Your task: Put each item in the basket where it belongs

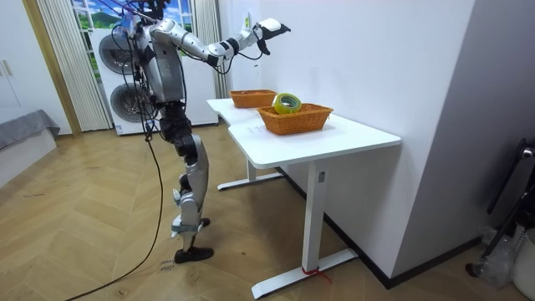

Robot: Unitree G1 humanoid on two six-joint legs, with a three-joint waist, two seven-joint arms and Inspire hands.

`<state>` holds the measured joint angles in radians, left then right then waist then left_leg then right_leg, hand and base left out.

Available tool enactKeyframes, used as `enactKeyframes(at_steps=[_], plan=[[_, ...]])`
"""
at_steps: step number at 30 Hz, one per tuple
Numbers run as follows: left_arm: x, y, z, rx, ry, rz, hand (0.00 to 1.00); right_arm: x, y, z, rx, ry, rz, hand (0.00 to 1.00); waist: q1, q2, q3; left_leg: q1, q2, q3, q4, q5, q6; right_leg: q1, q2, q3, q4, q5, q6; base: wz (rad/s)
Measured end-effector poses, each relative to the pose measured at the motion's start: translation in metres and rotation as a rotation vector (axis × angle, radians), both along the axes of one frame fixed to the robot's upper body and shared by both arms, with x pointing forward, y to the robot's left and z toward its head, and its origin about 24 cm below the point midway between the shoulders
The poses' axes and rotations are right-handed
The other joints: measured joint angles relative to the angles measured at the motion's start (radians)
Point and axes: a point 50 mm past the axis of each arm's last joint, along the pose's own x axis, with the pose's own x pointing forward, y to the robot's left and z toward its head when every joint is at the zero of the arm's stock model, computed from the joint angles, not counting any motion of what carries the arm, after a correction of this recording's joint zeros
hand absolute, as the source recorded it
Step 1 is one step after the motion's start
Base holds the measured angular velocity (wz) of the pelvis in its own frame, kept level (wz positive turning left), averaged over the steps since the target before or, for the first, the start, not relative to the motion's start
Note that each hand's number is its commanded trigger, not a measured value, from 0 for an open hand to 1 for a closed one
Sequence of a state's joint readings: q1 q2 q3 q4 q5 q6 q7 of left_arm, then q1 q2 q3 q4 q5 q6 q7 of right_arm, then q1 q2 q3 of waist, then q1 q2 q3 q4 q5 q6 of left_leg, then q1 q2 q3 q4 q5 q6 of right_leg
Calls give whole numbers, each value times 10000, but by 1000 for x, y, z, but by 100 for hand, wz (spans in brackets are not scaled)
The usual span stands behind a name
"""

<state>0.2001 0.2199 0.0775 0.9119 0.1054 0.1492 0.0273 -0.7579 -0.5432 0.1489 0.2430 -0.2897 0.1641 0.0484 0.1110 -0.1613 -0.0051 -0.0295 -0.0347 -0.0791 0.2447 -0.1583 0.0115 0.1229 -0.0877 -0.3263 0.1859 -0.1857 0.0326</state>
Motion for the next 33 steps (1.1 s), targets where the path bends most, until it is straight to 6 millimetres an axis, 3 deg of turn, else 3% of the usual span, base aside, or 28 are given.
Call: enactKeyframes(at_steps=[9,14,18,28,33], plan=[[7,-5,0,-522,-491,342,0,-15,-29,-4,761,-571,-927,0,-402,113,35,352,86,369,-250,-5,2,43,9,256,-2,0,1,-12],[9,-4,0,-504,-635,270,0,-25,-42,-6,1038,-949,-1421,0,-817,143,34,266,126,534,-292,-10,7,-104,0,268,21,-1,2,-8],[8,-4,0,-471,-652,276,0,-36,-52,3,1162,-1732,-1756,0,-900,152,25,336,233,1014,-437,-7,2,-340,35,627,70,10,-16,-33],[3,0,0,-325,-788,755,0,-56,-75,10,1674,-3333,-3102,0,-1504,139,7,686,398,1632,-633,-109,-45,-394,194,1324,51,73,-56,-21],[4,1,1,-319,-839,829,0,-62,-80,13,1765,-3761,-3411,0,-1735,190,-14,771,516,1796,-638,-144,-100,-371,285,1379,20,104,-107,-12]])
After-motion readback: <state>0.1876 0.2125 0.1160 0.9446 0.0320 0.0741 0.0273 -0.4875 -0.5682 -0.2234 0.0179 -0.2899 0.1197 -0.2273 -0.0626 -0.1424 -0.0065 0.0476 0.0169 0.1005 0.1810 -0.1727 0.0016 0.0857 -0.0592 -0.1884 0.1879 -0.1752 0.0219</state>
